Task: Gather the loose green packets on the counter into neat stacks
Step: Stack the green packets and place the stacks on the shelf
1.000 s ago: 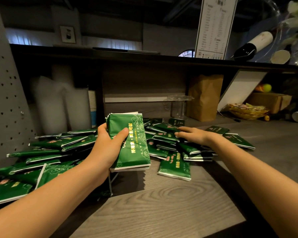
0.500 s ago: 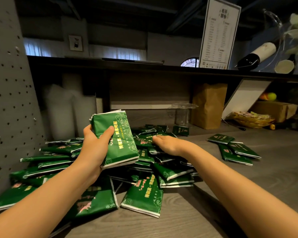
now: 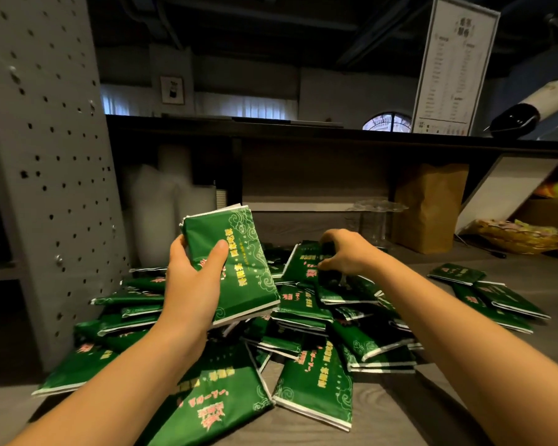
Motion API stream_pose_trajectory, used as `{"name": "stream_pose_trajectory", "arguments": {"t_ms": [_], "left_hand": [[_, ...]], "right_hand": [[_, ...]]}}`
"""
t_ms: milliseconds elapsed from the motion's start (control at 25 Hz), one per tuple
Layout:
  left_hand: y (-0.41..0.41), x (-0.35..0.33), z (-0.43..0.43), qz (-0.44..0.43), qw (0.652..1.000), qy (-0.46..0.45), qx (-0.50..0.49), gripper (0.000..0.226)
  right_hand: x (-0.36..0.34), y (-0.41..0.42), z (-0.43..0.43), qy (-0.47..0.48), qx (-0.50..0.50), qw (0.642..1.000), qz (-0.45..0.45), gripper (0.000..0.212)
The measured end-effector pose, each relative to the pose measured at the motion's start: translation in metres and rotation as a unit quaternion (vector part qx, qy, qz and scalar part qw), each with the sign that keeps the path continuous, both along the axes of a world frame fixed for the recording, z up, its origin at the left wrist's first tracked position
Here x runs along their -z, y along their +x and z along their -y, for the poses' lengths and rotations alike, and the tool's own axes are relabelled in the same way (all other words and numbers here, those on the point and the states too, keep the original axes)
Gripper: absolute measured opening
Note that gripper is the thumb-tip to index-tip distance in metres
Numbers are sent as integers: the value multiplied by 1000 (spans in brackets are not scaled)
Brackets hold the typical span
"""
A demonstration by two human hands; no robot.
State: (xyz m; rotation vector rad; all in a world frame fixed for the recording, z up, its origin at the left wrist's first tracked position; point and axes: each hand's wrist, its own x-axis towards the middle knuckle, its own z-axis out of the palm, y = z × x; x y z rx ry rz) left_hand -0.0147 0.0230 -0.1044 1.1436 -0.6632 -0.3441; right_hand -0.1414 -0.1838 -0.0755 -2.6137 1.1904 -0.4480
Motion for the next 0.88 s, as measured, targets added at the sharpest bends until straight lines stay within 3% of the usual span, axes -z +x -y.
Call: {"name": "stream_pose_trajectory", "arguments": {"t_ms": [120, 200, 280, 360, 480, 640, 880], "left_hand": [[-3, -1, -2, -2, 1000, -5, 1, 33], [-6, -1, -3, -10, 1000, 0, 7, 38], [-7, 0, -3, -18, 1000, -2, 14, 42], [-7, 0, -3, -29, 999, -7, 17, 43], [-9, 1, -1, -43, 999, -4, 12, 40], [-12, 3, 0, -64, 998, -21, 12, 30], [-16, 9, -2, -13, 1000, -6, 19, 57]], "right_hand": [[-2, -9, -11, -78, 41, 991, 101, 40], [-7, -15, -26, -81, 18, 968, 239, 13], [-15, -17, -49, 30, -50, 914, 401, 10], [-18, -15, -78, 161, -119, 851, 485, 6], [-2, -6, -110, 226, -162, 829, 486, 8], [26, 12, -126, 153, -150, 864, 456, 19], [49, 19, -141, 102, -160, 898, 398, 11]]}}
